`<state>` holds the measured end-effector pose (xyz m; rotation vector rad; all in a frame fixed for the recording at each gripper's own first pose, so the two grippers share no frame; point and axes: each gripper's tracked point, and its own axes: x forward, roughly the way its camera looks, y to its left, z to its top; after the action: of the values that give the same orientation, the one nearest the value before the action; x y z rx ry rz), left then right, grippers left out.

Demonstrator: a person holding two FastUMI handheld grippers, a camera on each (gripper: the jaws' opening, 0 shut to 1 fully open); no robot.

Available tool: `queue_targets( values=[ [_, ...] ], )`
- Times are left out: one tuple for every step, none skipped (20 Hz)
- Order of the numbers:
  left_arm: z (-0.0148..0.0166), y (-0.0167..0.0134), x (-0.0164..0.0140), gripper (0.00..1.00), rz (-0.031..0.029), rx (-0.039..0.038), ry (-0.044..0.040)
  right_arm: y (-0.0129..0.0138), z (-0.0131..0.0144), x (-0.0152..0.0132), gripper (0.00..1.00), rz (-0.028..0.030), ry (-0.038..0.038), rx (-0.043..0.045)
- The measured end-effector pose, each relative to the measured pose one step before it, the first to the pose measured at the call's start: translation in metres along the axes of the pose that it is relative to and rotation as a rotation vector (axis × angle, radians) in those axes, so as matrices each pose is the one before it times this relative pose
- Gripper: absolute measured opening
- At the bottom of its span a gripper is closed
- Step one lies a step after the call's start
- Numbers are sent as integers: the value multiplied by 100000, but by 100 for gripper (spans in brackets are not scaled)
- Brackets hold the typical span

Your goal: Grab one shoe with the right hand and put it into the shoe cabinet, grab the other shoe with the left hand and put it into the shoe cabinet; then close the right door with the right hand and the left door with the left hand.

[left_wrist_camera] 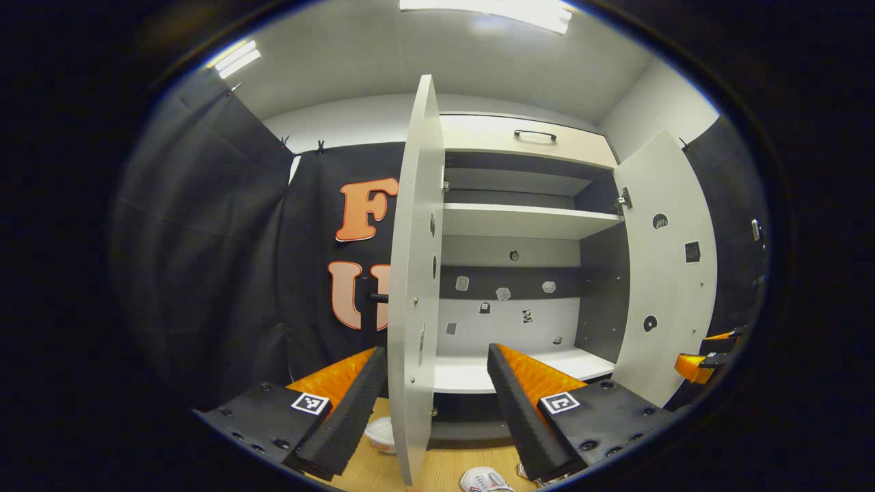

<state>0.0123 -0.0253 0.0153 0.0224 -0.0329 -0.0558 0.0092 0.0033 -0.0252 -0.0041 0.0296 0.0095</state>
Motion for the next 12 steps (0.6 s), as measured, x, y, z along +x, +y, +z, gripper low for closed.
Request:
queue_targets(
  values=[
    [28, -98, -87, 94, -208, -2, -64, 134, -714, 175, 94, 374, 1119, -1128],
    [49, -87, -57, 94, -252, 93, -106, 258, -877, 85, 94, 615, 1339, -1079],
    [41, -58, 66, 94, -109, 204, 18, 219, -1126, 1, 94, 183, 2228, -1013],
    [-10, -7, -59, 96, -20, 266, 98, 352, -1149, 35, 94, 709, 2090, -268],
    [-12, 4, 86, 96, -4, 199, -33, 611, -1244, 193, 95, 1299, 2395, 435],
    [29, 63, 18, 96, 81, 116, 55, 622, -1265, 180, 95, 1306, 2323, 826],
    [-18, 85, -61, 94, 247, 380, -22, 447, -1296, 301, 95, 1393, 2213, 814],
    [38, 118, -14, 94, 427, 663, -144, 518, -1223, 330, 95, 1765, 1417, 359],
    [-18, 135, -25, 94, 389, 654, -31, 202, -1394, 577, 95, 266, 2048, -415],
    [-110, 45, -12, 94, 118, 372, 165, 245, -1653, 544, 95, 589, 2552, -274],
    [-94, 47, -59, 96, 42, 100, 301, 279, -1747, 696, 95, 521, 3088, 565],
    [-172, 142, -105, 96, 137, -54, 222, 67, -1749, 838, 95, 626, 2840, 1137]
  ],
)
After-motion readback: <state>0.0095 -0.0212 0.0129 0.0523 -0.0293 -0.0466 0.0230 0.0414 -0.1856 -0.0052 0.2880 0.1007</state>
